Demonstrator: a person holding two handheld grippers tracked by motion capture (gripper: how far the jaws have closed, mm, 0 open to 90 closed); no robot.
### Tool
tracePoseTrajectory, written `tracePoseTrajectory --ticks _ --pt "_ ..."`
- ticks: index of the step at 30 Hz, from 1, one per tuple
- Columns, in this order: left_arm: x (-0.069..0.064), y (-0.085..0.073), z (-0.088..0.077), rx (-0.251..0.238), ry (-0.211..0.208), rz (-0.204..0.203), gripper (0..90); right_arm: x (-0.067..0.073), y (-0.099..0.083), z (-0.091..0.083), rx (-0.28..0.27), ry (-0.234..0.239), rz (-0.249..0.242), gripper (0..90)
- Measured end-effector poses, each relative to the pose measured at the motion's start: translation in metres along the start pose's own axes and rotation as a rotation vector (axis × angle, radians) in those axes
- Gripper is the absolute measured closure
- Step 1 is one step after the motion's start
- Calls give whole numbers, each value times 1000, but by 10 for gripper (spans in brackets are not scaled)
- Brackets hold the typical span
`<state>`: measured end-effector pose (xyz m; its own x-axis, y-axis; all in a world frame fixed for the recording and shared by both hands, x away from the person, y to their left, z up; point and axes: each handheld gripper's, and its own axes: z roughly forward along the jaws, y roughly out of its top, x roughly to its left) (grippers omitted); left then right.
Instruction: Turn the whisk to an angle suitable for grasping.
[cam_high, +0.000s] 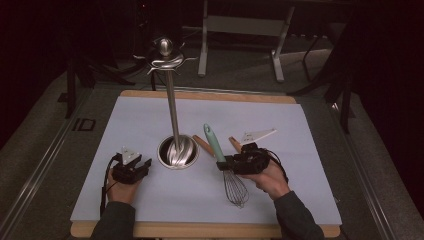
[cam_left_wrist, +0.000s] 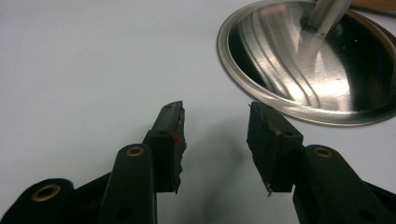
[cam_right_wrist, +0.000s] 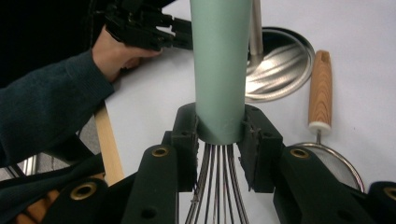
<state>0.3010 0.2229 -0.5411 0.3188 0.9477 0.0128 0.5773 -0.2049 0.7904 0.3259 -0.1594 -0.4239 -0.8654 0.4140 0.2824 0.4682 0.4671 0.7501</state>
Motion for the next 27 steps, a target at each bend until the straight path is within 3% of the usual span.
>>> tracePoseTrajectory --ticks 15,27 --pt "0 0 0 0 -2 0 564 0 17 -4 -73 39 -16 691" --pt "0 0 0 1 -2 -1 564 4 40 -15 -127 36 -70 691"
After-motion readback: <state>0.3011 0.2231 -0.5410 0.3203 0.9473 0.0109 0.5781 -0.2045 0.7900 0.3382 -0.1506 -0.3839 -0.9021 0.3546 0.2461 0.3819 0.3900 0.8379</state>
